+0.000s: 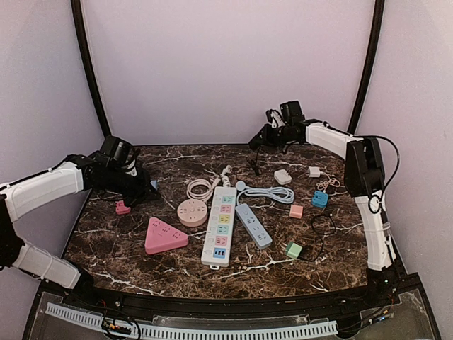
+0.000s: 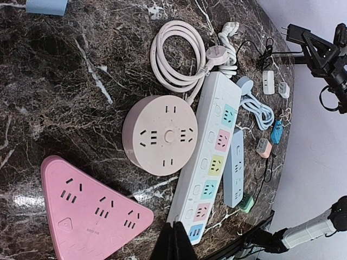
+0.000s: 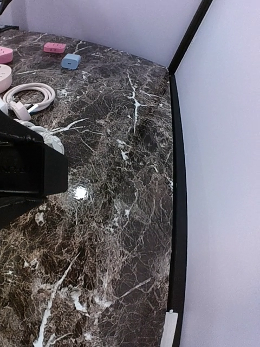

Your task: Pull the plug off the socket

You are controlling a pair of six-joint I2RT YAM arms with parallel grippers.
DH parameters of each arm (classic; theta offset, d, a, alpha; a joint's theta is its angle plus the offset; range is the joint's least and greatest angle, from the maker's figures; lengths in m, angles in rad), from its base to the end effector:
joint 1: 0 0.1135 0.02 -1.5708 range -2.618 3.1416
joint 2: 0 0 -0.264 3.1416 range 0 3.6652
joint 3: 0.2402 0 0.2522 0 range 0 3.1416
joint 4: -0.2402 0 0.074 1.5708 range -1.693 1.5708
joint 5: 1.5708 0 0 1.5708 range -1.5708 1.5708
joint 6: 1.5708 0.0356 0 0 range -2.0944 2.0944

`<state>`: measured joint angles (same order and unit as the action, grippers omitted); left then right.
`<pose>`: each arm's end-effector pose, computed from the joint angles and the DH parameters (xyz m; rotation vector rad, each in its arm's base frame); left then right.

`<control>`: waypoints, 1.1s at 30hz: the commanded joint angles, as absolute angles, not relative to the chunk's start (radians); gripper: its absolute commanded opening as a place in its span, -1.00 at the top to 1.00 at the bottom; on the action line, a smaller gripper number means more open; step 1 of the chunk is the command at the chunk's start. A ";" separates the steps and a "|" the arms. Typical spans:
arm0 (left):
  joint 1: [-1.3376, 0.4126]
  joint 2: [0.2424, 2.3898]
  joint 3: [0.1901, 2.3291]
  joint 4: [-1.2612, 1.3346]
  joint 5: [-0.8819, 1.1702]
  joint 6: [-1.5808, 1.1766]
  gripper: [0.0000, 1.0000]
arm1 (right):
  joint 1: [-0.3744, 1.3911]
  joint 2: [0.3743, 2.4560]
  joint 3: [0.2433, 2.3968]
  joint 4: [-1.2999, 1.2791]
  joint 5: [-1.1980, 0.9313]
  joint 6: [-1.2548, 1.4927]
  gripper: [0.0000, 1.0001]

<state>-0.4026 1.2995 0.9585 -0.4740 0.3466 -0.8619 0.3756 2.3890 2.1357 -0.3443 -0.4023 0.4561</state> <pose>0.2473 -0.1184 0.2642 -0.4097 2.5346 -0.9626 0.5095 0.2159 0.2306 -0.1517 2.2538 0.8989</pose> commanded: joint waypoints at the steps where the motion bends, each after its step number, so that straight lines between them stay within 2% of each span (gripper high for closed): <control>1: -0.409 1.274 0.930 -0.486 0.337 -0.874 0.97 | 0.325 2.451 2.170 -0.283 -0.534 0.540 0.92; 10: -0.420 1.275 0.924 -0.462 0.333 -0.891 0.97 | 0.276 2.516 2.099 -0.192 -0.626 0.640 0.84; 16: -0.423 1.273 0.918 -0.463 0.331 -0.894 0.97 | 0.258 2.532 2.088 -0.207 -0.632 0.652 0.51; 33: -0.430 1.305 0.922 -0.429 0.340 -0.906 0.96 | 0.244 2.475 2.087 -0.326 -0.557 0.601 0.13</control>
<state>-0.4244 1.3003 0.9318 -0.4389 0.3401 -0.9020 0.2485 2.5206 2.0922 -0.3038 -0.5900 0.6277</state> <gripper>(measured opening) 0.017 0.423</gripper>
